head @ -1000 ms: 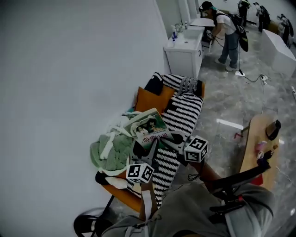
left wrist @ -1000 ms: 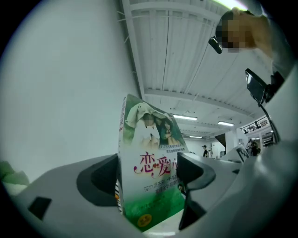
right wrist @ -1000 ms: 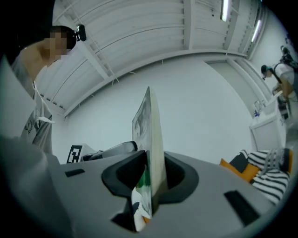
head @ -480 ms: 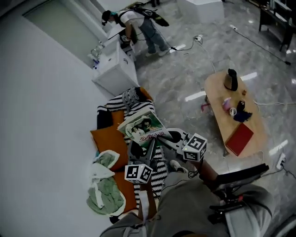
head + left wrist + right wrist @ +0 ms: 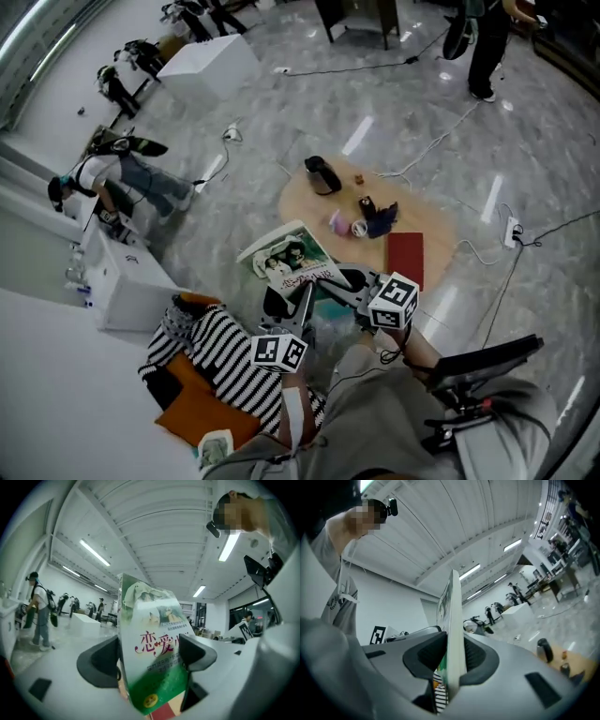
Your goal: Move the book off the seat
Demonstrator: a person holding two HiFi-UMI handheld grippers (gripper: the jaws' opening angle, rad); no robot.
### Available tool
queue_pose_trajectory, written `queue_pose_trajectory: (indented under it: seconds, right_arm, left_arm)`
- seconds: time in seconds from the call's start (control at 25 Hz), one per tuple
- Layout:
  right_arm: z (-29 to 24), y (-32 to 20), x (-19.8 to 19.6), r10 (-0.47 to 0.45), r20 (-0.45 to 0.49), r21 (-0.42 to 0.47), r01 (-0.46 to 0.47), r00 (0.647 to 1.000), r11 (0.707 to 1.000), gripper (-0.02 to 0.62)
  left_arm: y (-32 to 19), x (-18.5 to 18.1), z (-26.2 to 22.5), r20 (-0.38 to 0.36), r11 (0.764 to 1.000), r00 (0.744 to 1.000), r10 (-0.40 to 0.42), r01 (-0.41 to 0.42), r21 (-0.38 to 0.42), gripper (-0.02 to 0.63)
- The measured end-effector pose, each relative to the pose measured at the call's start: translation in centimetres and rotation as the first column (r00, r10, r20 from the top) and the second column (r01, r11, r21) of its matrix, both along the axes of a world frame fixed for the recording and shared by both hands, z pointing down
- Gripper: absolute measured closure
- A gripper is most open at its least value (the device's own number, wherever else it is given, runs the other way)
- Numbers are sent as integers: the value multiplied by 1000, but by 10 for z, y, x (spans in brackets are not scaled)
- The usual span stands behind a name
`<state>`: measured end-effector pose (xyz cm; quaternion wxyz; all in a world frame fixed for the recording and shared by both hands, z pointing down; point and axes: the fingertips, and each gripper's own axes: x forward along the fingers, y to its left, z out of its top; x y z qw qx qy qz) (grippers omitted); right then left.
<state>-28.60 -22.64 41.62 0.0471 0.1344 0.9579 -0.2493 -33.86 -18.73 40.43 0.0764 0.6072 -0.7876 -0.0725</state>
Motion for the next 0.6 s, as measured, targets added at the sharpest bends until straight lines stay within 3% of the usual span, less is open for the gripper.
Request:
queue_pose_trajectory:
  seconds: [0.28, 0.6]
  right_arm:
    - [35, -107, 11, 243, -84, 61, -239, 966, 969, 509]
    - [-16, -214, -11, 363, -138, 57, -359, 921, 932, 509]
  left_arm:
    - [-119, 4, 42, -51, 964, 964, 260, -256, 76, 222]
    - [-233, -23, -10, -111, 916, 914, 391, -374, 146, 222]
